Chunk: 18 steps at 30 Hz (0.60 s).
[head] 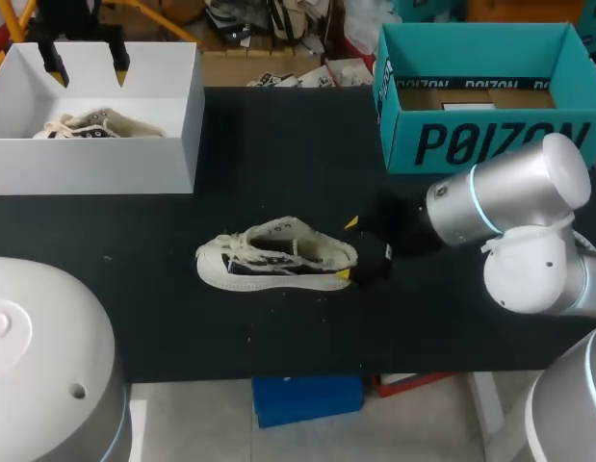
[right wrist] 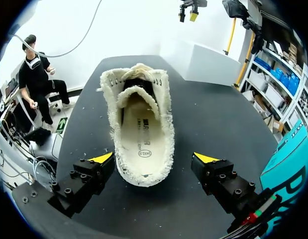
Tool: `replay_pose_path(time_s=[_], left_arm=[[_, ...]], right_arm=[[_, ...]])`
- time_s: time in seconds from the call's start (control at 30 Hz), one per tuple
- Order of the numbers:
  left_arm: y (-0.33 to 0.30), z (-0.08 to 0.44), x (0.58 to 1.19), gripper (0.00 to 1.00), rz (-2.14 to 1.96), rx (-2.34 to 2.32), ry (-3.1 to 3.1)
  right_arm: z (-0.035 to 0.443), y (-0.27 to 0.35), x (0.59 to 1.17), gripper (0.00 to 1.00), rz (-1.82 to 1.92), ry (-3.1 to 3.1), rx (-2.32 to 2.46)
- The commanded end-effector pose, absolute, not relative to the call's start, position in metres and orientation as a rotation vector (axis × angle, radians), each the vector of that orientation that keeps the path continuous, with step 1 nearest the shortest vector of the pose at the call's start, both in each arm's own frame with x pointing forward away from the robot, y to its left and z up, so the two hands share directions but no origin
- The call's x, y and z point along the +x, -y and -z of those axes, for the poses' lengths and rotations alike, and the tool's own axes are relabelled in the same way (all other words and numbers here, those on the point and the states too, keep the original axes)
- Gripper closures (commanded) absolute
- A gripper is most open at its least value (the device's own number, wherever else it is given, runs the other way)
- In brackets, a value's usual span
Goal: Take the shoe out of the shoebox, open the shoe tongue, remove and reinsert the insole, then place the shoe into the shoebox
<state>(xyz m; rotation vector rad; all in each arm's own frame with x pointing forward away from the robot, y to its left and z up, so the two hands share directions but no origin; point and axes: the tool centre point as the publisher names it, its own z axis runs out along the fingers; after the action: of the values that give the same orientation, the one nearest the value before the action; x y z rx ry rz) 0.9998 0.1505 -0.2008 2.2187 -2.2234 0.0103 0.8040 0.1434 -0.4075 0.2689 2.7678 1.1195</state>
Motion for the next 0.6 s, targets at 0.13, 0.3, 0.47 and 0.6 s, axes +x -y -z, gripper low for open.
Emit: replay_pose_path(time_s=[0.13,0.3,0.47,0.6], left_arm=[[-0.151,0.2,1.0,0.0,-0.006,2.219,2.223],[-0.151,0.2,1.0,0.0,-0.006,2.219,2.223],[-0.151,0.2,1.0,0.0,-0.006,2.219,2.223],[-0.151,0.2,1.0,0.0,-0.006,2.219,2.223]], right_arm=[[0.417,-0.154,0.805,0.0,-1.153,-2.767,0.27],[0.422,-0.158,0.8,0.0,-1.17,-2.772,0.278],[0.424,-0.16,0.797,0.0,-1.175,-2.777,0.287],[0.427,-0.16,0.796,0.0,-1.177,-2.778,0.292]])
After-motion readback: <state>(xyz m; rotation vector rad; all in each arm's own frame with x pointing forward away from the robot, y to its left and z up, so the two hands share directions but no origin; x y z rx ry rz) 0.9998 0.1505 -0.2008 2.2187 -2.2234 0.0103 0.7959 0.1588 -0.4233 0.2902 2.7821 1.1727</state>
